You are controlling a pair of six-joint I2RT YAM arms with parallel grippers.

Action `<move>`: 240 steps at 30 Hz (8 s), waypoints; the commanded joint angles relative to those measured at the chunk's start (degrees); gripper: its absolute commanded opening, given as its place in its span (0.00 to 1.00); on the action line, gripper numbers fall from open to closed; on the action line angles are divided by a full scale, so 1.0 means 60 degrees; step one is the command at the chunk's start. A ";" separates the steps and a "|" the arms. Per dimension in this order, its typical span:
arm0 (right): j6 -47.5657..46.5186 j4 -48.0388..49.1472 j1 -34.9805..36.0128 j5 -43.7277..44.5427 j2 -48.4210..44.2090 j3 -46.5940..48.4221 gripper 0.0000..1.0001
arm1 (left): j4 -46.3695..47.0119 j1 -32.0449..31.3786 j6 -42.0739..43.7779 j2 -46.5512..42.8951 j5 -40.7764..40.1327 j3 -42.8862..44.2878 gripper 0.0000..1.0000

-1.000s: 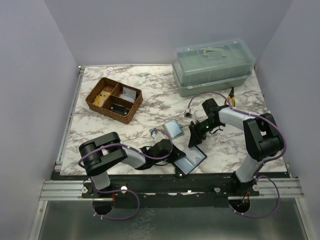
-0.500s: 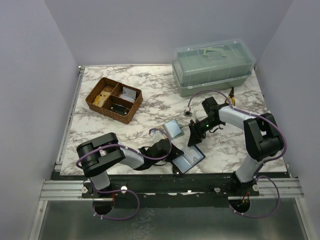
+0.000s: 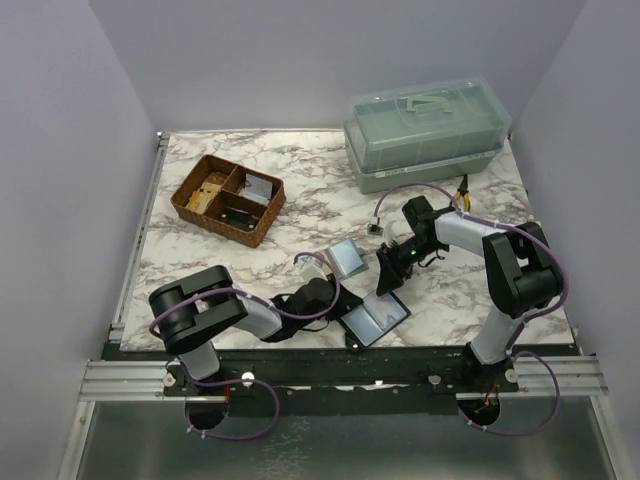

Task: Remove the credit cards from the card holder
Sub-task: Remove the credit card from the card holder.

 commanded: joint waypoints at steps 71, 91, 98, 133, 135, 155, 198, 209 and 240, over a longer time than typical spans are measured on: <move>-0.1484 -0.1600 -0.0414 -0.1014 0.0330 0.0525 0.33 | -0.3832 0.1060 0.5197 0.0716 0.2503 0.2247 0.22; -0.1589 -0.1576 -0.0656 -0.0754 -0.0538 0.0244 0.40 | -0.2349 0.1789 0.4270 -0.1139 0.4461 0.1321 0.71; -0.3304 -0.1991 -0.0663 -0.1394 -0.1593 0.0034 0.40 | -0.2107 0.1967 0.3881 -0.1478 0.4938 0.1297 0.67; -0.9763 0.1466 -0.0655 0.0729 -0.5734 -0.5111 0.80 | -0.2093 0.1870 0.4743 0.1041 0.6866 0.2960 0.59; -0.9756 0.1534 -0.0651 0.0784 -0.5780 -0.5136 0.80 | -0.2071 0.1859 0.4784 0.1089 0.6886 0.2961 0.59; -0.6317 0.2167 -0.0657 -0.0320 -0.5711 -0.4217 0.74 | -0.1568 0.1828 0.4437 0.1084 0.6590 0.2308 0.51; -0.3993 0.2081 0.0025 -0.1074 -0.3876 -0.2997 0.52 | 0.0742 0.1403 0.4399 -0.0711 0.5246 0.0113 0.55; -0.2613 0.1598 0.0363 -0.1519 -0.3073 -0.2089 0.42 | 0.1695 0.1333 0.3755 -0.0687 0.5072 -0.0539 0.52; -0.0938 -0.0395 0.1122 -0.0937 -0.0219 -0.0154 0.45 | 0.2840 0.1230 0.3172 -0.0252 0.4669 -0.0922 0.43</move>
